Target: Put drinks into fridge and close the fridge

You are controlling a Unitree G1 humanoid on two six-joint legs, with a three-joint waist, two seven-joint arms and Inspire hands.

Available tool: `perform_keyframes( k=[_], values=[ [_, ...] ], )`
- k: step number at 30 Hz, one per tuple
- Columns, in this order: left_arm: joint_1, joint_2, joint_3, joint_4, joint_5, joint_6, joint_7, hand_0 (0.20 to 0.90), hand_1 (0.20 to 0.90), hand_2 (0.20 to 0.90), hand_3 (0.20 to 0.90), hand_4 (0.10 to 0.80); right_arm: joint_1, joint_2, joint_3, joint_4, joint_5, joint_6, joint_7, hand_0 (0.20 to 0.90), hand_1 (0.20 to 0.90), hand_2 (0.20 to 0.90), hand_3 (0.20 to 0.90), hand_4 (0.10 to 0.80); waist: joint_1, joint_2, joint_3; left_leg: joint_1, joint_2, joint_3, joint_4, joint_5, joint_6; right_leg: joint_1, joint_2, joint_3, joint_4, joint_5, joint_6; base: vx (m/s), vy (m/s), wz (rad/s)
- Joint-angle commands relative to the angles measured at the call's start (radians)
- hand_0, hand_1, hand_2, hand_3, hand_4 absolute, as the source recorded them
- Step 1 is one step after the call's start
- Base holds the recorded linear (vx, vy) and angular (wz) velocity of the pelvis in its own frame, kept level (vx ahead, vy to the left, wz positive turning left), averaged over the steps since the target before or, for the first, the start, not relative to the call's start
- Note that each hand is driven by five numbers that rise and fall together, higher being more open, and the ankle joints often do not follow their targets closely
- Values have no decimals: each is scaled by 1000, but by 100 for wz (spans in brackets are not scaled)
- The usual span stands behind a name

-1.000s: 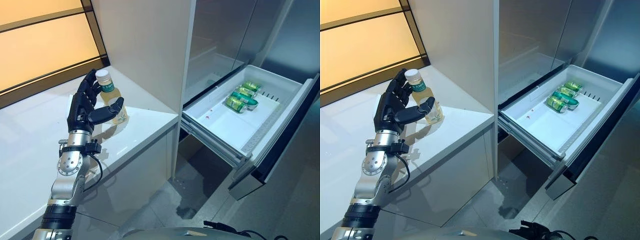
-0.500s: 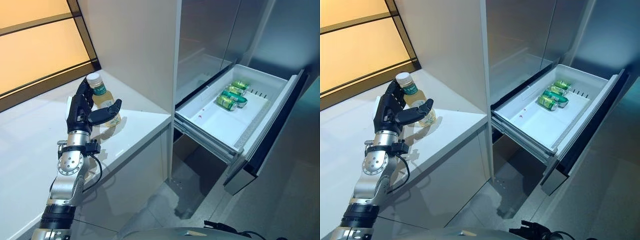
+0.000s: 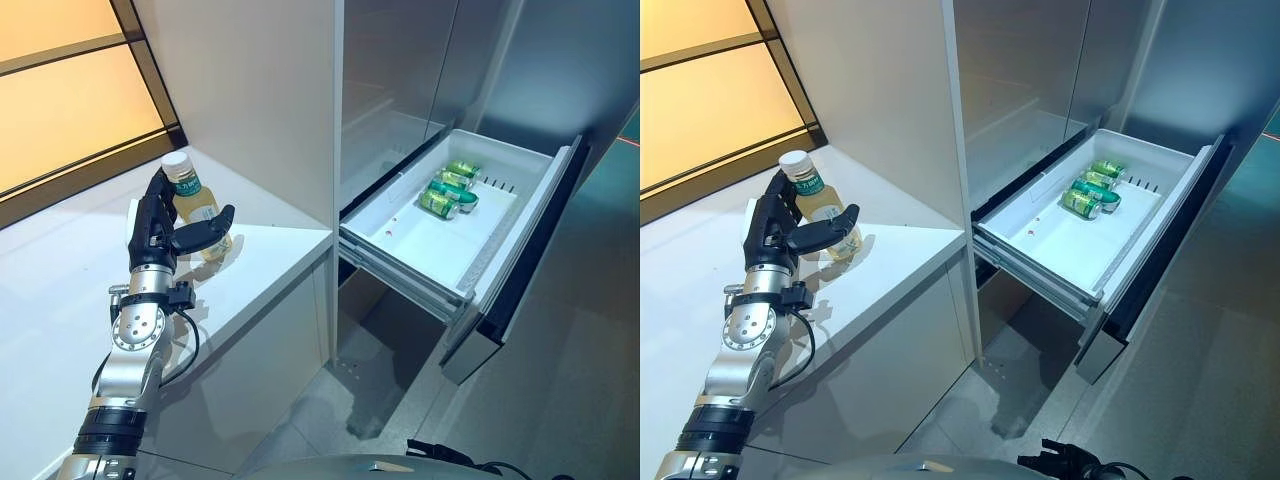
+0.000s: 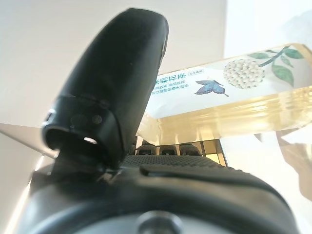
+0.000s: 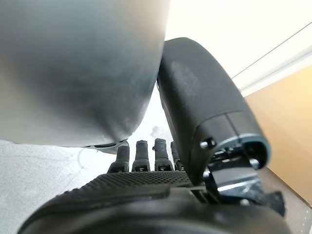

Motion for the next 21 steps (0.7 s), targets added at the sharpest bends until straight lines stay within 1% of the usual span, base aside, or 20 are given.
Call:
perform_keyframes(
  k=[1,10,21],
  values=[
    [-141,54,5,-45,34,-91,24,900,900,900,900,800,-3,13,26,53,-16,-14,18,900,900,900,900,800,-1,9,-35,-2,2,80,6,-85,1,-21,-34,-12,75,-51,75,17,15,-4],
    [-141,49,4,-51,31,-97,33,900,900,900,900,800,-1,16,25,65,-12,-24,18,900,900,900,900,800,-3,10,-33,2,-3,83,6,-91,9,-27,-41,-6,89,-55,78,15,10,-1],
    [-141,46,7,-41,37,-102,42,900,900,900,900,800,-7,19,26,74,-10,-29,18,900,900,900,900,800,-6,13,-24,11,-13,81,13,-100,26,-43,-49,8,135,-71,80,36,19,-3]
  ],
)
